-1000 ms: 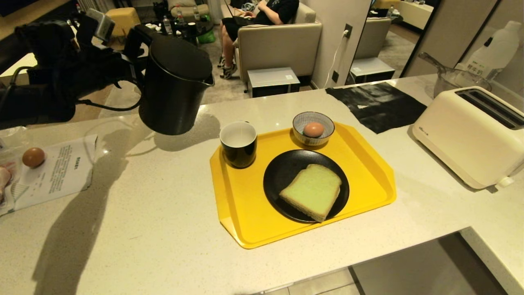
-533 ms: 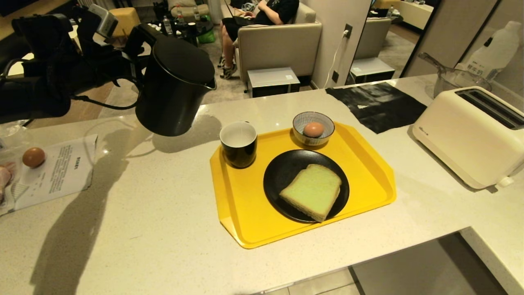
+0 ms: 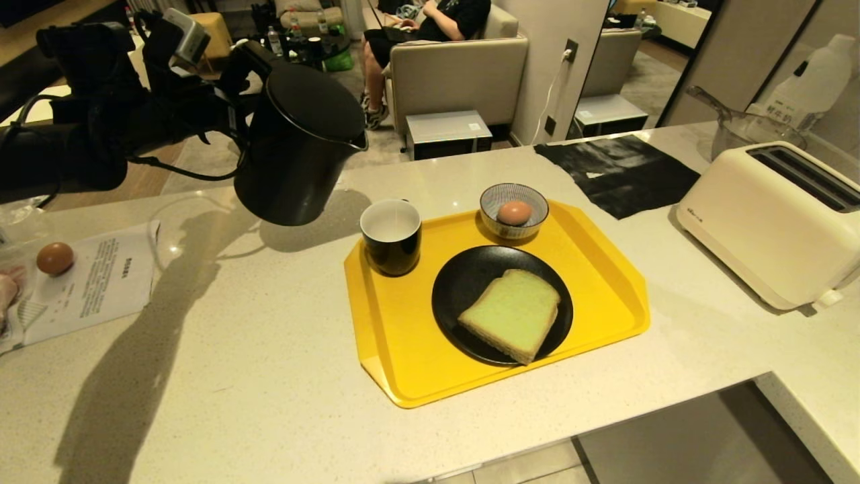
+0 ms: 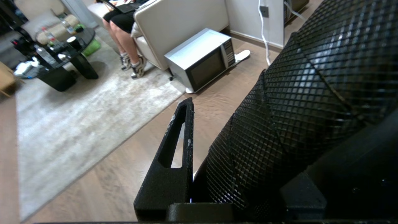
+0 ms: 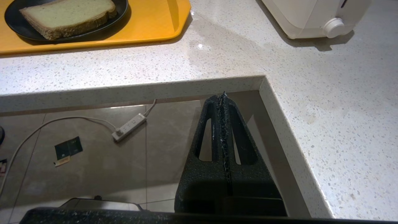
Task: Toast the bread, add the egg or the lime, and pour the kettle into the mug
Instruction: Pour water into a cup
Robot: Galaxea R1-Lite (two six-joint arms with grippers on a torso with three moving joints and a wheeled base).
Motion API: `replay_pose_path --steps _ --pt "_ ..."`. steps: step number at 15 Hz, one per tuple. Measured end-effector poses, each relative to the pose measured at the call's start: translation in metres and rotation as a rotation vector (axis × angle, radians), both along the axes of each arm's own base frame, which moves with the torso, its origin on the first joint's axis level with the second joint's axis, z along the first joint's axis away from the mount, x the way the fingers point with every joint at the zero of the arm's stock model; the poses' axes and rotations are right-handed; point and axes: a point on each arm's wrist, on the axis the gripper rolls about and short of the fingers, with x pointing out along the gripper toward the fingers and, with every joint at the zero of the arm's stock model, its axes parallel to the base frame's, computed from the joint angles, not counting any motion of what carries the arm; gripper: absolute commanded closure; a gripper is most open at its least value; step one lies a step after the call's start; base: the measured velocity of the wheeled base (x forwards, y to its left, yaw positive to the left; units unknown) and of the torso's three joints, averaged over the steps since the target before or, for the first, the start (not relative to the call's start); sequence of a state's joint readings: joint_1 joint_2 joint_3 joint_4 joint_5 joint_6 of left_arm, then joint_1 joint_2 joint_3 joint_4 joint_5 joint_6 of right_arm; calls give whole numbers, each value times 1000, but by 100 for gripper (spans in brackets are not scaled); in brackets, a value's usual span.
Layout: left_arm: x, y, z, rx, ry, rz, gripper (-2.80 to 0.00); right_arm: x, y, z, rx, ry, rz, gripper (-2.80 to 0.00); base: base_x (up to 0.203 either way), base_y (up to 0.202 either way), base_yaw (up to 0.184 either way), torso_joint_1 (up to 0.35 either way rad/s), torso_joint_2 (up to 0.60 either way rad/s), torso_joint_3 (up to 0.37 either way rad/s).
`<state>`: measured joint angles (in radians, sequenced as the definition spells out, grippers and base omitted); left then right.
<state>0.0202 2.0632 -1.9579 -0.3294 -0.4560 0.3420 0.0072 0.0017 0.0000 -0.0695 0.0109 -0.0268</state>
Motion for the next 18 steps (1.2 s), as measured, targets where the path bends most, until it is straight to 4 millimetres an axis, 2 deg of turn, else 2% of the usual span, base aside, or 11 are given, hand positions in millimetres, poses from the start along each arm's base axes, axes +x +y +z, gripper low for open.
replay_pose_path --steps 11,18 --pt "-10 -15 6 95 -3 2 0 0 0 0 0 0 0 0 0 0 0 0 0 0" --pt "-7 -20 -4 183 36 25 0 0 0 0 0 0 -1 0 0 0 0 0 0 0"
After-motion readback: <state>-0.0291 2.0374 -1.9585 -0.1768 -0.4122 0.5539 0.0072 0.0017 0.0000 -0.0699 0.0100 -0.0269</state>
